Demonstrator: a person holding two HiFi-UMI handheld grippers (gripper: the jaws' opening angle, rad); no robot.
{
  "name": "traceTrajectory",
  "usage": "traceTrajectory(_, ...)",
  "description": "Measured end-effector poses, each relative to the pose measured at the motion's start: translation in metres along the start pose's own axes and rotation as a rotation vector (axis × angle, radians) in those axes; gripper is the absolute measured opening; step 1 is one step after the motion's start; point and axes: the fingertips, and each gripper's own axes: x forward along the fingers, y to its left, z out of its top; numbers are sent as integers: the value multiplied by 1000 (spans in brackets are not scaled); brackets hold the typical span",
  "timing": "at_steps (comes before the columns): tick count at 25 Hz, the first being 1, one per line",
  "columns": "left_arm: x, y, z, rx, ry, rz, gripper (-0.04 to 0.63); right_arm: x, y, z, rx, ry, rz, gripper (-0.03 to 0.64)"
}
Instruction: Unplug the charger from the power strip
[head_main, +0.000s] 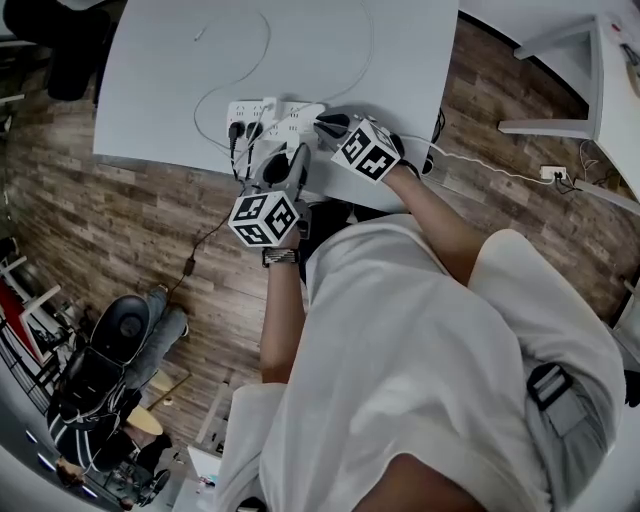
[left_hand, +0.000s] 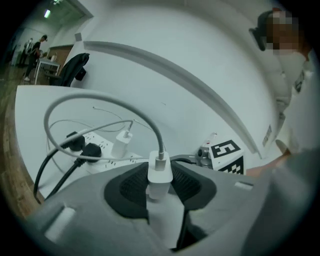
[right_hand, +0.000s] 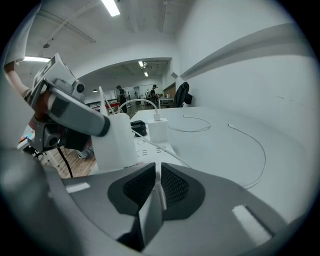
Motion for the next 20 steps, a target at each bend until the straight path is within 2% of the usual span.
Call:
traceTrajectory(4, -7, -1, -22, -57, 40, -34, 141, -3, 2, -1, -2, 0, -12, 37)
traceTrajectory(8, -9, -1, -46, -165, 43, -65, 141, -11, 5, -5, 15, -15, -30, 40)
traceTrajectory(12, -1, 22, -52, -286, 46, -77, 141, 3, -3, 2, 42, -23, -21, 41)
traceTrajectory(15, 1, 27, -54, -344, 23, -100, 143, 3, -3, 2, 38, -31, -23, 41)
traceTrajectory(17, 4, 28, -54, -354, 17, -118, 143, 3, -3, 1, 39, -29, -28, 40)
traceTrajectory(20, 7, 33, -54, -303, 36, -102, 144, 6, -2, 2, 43, -31, -35, 40)
